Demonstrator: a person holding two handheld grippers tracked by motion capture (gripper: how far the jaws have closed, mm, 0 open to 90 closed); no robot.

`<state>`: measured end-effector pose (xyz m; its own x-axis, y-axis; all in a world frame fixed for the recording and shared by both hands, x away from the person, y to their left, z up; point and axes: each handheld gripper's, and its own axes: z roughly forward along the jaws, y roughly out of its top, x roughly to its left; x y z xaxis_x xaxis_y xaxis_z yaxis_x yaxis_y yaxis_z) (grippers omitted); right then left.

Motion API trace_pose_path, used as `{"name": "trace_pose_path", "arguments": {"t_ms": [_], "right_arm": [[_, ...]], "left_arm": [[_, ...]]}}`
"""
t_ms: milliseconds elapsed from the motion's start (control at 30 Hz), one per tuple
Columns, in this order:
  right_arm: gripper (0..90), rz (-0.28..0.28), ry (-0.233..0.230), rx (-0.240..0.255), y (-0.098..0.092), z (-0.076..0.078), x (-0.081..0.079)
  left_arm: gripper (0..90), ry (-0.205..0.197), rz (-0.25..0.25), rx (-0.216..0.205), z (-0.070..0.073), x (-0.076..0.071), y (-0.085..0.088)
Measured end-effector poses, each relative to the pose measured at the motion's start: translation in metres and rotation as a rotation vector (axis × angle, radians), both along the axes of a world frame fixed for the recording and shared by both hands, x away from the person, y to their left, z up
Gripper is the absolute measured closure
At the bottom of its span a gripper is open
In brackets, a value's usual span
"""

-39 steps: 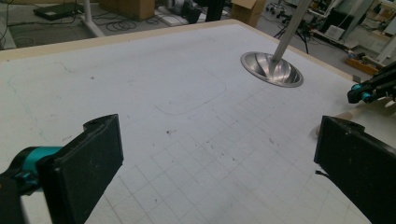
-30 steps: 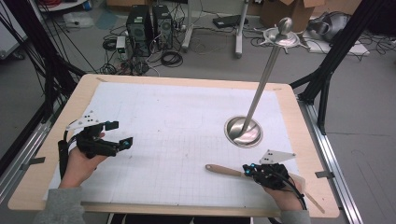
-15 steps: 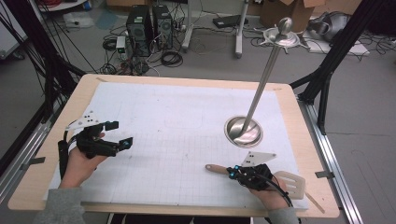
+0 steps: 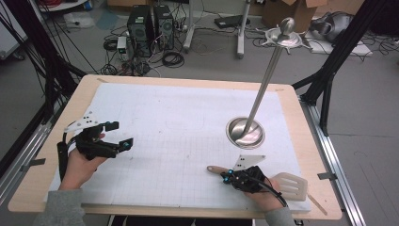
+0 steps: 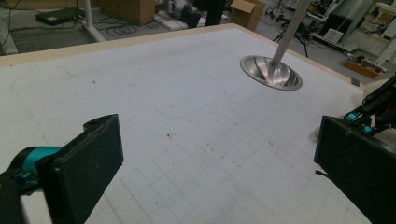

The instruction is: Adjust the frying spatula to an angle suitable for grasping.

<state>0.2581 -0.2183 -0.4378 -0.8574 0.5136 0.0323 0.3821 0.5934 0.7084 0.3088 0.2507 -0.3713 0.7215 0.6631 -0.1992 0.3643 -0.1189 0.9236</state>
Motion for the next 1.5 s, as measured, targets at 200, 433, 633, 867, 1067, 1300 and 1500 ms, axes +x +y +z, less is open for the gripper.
{"name": "trace_pose_path", "arguments": {"t_ms": [200,433,633,867,1067,1300,1500], "right_arm": [[90.0,-0.006,-0.007,-0.023,0.006,-0.003,0.005],[90.0,-0.028,-0.022,-0.033,0.011,-0.003,0.011],[90.0,-0.053,-0.027,-0.034,0.012,-0.003,0.016],[90.0,-0.081,-0.037,-0.046,0.014,-0.003,0.02],[90.0,-0.127,-0.042,-0.05,0.014,-0.003,0.027],[90.0,-0.186,-0.042,-0.038,0.013,-0.003,0.035],[90.0,-0.217,-0.053,-0.037,0.013,-0.004,0.041]], "left_arm": [[1.7,0.005,-0.001,0.004,-0.001,0.0,0.0],[1.8,0.007,-0.002,0.01,-0.001,0.0,-0.002],[1.8,0.012,-0.003,0.015,-0.003,0.001,-0.003],[1.8,0.011,-0.003,0.015,-0.003,0.001,-0.003],[1.8,0.014,-0.003,0.019,-0.003,0.001,-0.003],[1.8,0.016,-0.001,0.02,-0.004,0.001,-0.004],[1.7,0.015,-0.003,0.022,-0.004,0.001,-0.004]]}}
